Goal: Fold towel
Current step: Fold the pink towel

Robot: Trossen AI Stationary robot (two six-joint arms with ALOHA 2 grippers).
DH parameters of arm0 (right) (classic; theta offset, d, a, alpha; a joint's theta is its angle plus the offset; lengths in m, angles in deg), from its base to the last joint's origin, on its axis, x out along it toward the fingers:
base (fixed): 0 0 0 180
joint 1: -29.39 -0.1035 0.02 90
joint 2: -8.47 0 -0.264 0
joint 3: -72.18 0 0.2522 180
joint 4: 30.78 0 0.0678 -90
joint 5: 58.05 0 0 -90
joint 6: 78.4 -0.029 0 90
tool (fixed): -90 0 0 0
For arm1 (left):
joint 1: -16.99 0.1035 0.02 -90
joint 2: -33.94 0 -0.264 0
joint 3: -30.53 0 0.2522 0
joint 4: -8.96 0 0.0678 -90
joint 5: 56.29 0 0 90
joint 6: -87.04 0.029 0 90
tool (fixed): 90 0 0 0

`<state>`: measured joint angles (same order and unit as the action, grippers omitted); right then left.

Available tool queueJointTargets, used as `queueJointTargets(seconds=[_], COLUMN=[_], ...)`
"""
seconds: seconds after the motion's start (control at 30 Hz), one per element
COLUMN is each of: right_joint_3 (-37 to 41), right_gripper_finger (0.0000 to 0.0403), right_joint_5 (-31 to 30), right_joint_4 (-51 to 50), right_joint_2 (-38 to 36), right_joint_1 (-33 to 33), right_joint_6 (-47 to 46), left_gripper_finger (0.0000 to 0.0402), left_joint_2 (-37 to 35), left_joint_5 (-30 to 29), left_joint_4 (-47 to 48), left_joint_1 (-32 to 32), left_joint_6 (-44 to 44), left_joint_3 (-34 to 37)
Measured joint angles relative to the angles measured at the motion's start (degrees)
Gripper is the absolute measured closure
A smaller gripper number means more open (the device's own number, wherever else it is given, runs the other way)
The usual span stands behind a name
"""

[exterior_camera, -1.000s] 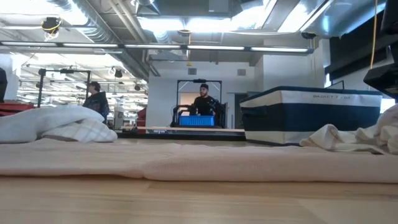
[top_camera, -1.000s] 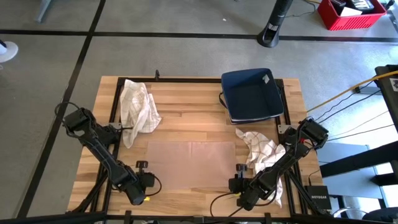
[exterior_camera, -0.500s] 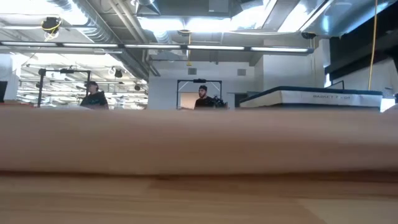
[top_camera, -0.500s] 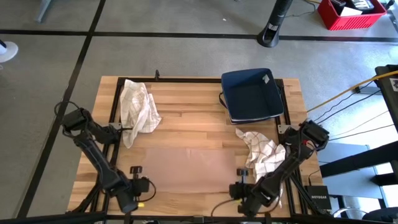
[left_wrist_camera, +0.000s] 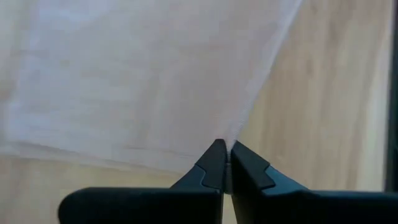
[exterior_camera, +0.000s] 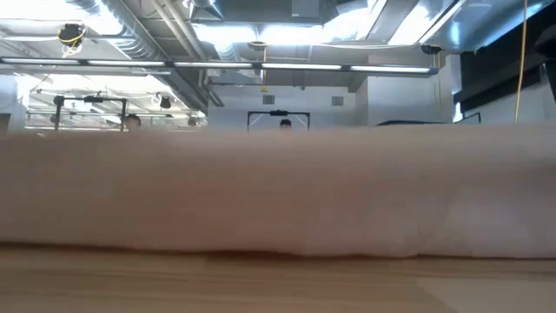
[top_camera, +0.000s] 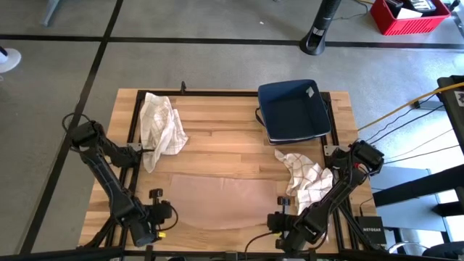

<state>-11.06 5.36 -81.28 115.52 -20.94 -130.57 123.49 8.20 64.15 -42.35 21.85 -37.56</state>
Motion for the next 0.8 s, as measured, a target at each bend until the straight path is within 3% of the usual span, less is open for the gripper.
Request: queueJointTargets(seconds=[0.3, 0.8], right_joint_3=[0.0, -6.3], right_gripper_finger=[0.0399, 0.0398], right_joint_5=[-2.0, -0.2], right_joint_4=[-4.4, -19.8], right_joint_2=[-0.1, -0.2], right_joint_1=[1.4, 6.0], right_joint_6=[-3.3, -3.1], left_gripper_finger=[0.0396, 0.0398], left_joint_2=[-2.0, -2.1], left_joint_5=[-4.5, -7.3], left_joint_4=[12.4, 14.4], left_joint_1=[2.1, 4.4], left_joint_6=[-6.7, -4.9], left_joint_3=[0.0, 0.0])
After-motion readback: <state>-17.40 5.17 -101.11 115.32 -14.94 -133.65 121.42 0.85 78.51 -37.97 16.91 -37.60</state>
